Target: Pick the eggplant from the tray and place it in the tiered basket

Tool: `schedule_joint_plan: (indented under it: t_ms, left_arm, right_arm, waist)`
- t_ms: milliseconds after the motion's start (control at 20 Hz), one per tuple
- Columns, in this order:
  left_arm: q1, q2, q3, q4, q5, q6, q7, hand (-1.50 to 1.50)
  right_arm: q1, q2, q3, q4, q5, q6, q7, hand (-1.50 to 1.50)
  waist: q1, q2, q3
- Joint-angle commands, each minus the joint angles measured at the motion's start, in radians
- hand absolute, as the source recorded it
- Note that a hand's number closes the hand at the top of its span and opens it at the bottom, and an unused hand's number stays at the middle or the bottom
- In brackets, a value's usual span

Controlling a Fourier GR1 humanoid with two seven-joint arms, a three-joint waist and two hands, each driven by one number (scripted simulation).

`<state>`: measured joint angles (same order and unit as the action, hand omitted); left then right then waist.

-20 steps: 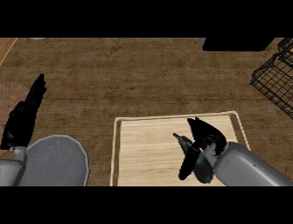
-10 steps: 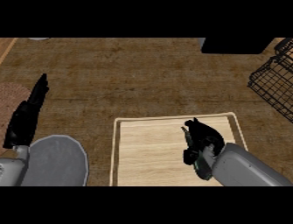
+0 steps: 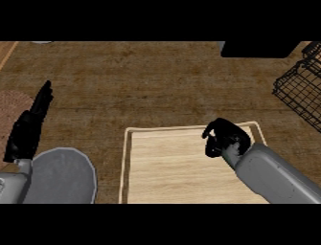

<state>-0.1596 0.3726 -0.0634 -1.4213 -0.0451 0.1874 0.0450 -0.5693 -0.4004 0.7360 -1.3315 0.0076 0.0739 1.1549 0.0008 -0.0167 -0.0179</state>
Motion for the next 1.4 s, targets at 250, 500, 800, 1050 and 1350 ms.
schedule_joint_plan:
  t_ms: [250, 500, 800, 1050, 1350]
  left_arm:
    - [-0.043, -0.019, -0.034, -0.012, -0.019, -0.007, -0.002, 0.0]
    - [-0.062, -0.015, -0.031, -0.002, -0.018, -0.015, 0.007, 0.0]
    - [-0.082, -0.015, -0.039, -0.008, -0.025, -0.021, 0.026, 0.0]
    - [-0.076, -0.016, -0.011, 0.024, -0.017, -0.013, 0.021, 0.0]
    - [-0.023, -0.017, -0.008, 0.005, -0.033, -0.004, 0.0, 0.0]
  right_arm:
    - [-0.288, -0.021, -0.259, 0.391, 0.224, -0.338, 0.063, 1.5]
    - [-0.422, -0.064, -0.316, 0.502, 0.401, -0.562, 0.026, 1.5]
    - [-0.6, -0.076, -0.294, 0.669, 0.651, -0.719, 0.069, 1.5]
    - [-0.746, -0.073, -0.287, 0.81, 0.793, -0.688, 0.136, 1.5]
    - [-0.856, -0.093, -0.309, 0.954, 0.835, -0.514, 0.117, 1.5]
  waist:
    - [0.08, 0.046, 0.017]
    - [0.083, 0.041, 0.016]
    - [0.093, 0.039, 0.015]
    - [0.058, 0.029, 0.015]
    - [0.033, 0.021, 0.016]
